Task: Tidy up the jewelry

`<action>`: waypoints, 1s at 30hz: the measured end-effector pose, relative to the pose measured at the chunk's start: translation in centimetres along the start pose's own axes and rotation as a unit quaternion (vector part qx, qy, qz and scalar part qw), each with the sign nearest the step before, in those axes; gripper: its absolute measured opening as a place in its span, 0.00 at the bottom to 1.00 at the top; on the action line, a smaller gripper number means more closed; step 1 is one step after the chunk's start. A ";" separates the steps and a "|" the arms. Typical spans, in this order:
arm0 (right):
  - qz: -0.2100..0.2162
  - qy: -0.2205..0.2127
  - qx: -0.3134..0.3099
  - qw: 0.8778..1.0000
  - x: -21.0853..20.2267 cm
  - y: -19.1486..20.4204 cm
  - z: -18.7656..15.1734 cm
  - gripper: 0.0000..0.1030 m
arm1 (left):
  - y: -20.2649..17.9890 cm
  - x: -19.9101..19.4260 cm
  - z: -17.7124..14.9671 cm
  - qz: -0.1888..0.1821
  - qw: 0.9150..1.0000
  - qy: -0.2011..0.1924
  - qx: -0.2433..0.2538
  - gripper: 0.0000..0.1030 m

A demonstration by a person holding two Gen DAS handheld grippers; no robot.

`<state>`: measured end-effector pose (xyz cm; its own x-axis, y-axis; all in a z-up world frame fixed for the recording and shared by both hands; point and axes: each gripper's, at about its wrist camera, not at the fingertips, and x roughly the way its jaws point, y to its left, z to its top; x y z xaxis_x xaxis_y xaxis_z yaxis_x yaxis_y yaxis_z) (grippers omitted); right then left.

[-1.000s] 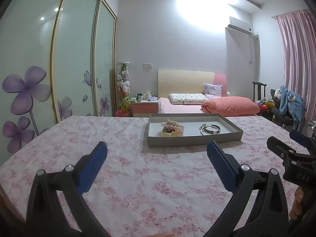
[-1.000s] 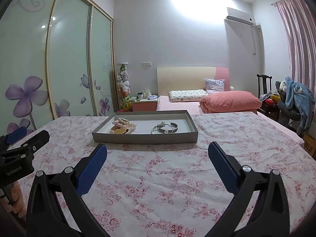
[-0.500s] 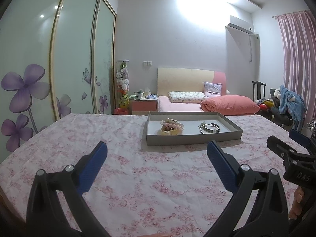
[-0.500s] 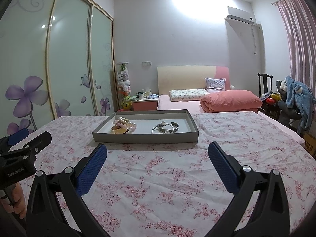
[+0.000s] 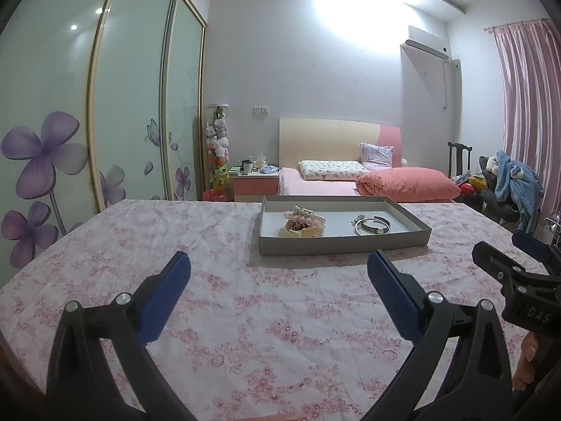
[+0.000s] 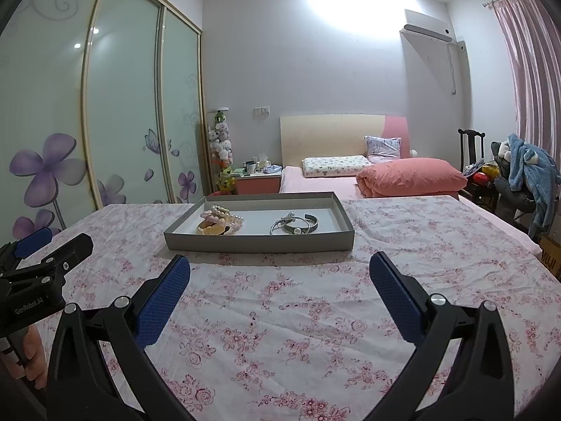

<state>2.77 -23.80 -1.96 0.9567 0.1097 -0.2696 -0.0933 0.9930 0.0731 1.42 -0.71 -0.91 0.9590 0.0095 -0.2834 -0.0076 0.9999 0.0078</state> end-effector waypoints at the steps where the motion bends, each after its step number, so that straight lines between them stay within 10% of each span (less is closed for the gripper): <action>1: 0.000 0.000 0.000 1.000 0.0 0.0 0.0 0.98 | 0.1 0.0 0.0 0.000 1.000 0.000 0.000 0.96; 30: 0.001 0.003 0.001 1.000 0.1 0.2 -0.3 0.98 | -0.1 0.1 0.0 -0.001 1.000 0.002 -0.001 0.96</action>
<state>2.78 -23.56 -2.27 0.9550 0.1127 -0.2743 -0.0951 0.9925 0.0766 1.47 -0.84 -0.97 0.9578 0.0083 -0.2873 -0.0069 1.0000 0.0058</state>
